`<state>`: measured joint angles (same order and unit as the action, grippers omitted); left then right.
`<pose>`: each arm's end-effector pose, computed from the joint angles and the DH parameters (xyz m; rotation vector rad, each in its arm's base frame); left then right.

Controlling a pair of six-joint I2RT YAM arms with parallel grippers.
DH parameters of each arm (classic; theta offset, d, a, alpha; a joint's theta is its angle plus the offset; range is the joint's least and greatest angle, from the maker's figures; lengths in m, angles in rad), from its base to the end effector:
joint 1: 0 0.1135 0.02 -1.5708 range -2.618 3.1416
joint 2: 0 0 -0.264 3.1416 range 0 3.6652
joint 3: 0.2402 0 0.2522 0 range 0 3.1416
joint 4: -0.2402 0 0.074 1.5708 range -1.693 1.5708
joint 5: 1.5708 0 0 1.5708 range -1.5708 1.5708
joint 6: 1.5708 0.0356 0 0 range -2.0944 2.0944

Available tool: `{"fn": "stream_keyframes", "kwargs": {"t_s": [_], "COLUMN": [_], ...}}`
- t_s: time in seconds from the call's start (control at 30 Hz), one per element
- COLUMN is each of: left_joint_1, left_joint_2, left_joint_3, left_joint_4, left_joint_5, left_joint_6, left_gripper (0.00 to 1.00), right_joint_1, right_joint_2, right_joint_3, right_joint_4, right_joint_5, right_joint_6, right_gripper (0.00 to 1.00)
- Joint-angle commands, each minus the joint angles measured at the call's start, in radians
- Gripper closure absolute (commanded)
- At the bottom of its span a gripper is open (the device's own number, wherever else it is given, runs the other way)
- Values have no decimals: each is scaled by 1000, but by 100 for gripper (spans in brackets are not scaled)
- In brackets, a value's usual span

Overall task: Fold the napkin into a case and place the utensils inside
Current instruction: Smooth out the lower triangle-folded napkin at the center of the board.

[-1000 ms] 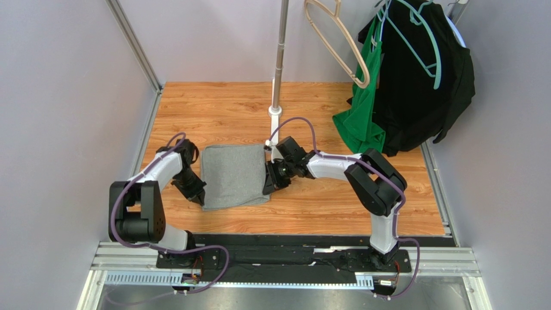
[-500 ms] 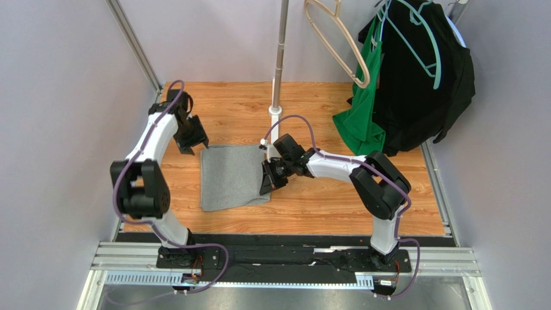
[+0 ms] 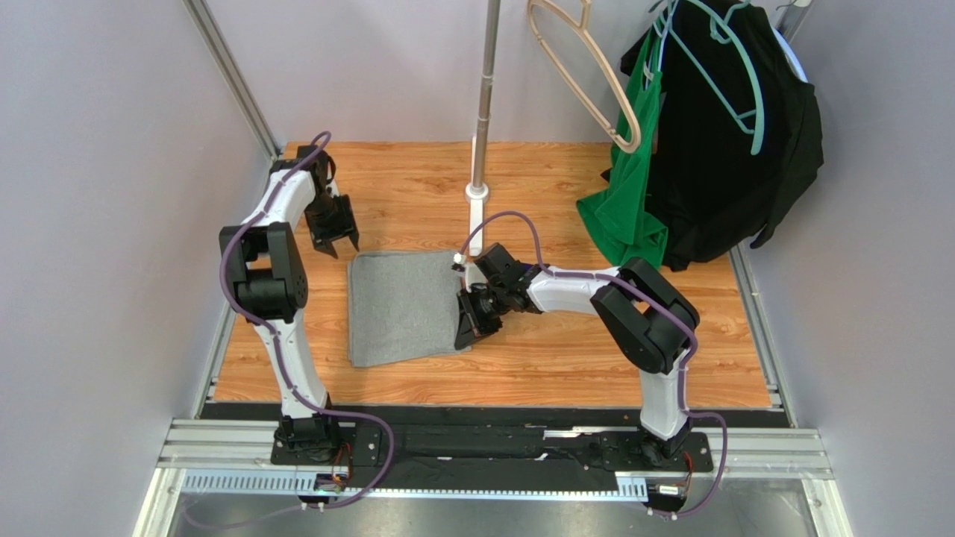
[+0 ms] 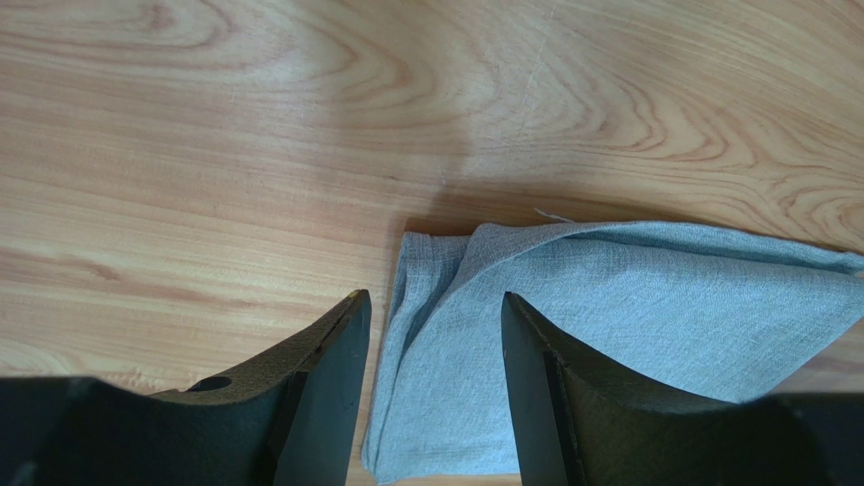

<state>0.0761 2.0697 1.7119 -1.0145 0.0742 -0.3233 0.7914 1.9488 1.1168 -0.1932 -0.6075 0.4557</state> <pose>0.4174 0.0292 0.2084 -0.5746 2.8938 -0.1449 0.2528 0.2848 0.1299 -0.7136 2.7339 1.1761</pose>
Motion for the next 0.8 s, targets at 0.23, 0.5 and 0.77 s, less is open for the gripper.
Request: {"fn": "stream_keyframes", "kwargs": {"t_s": [0.23,0.5,0.77], "left_joint_1": [5,25,83], "left_joint_2": [46,144,155], "left_joint_3": [6,92,117], "left_joint_4": [27,-33,-24], "left_joint_5": [96,79,183], "left_joint_6": [44,13,-25], "left_gripper": [44,58,97], "right_joint_1": [2,3,2], "right_joint_2": [27,19,18], "right_joint_3": [-2,-12,-15], "right_joint_4": [31,31,23], "right_joint_5": [18,28,38], "right_joint_6": [3,0,-8], "right_gripper": [100,100,100]}}
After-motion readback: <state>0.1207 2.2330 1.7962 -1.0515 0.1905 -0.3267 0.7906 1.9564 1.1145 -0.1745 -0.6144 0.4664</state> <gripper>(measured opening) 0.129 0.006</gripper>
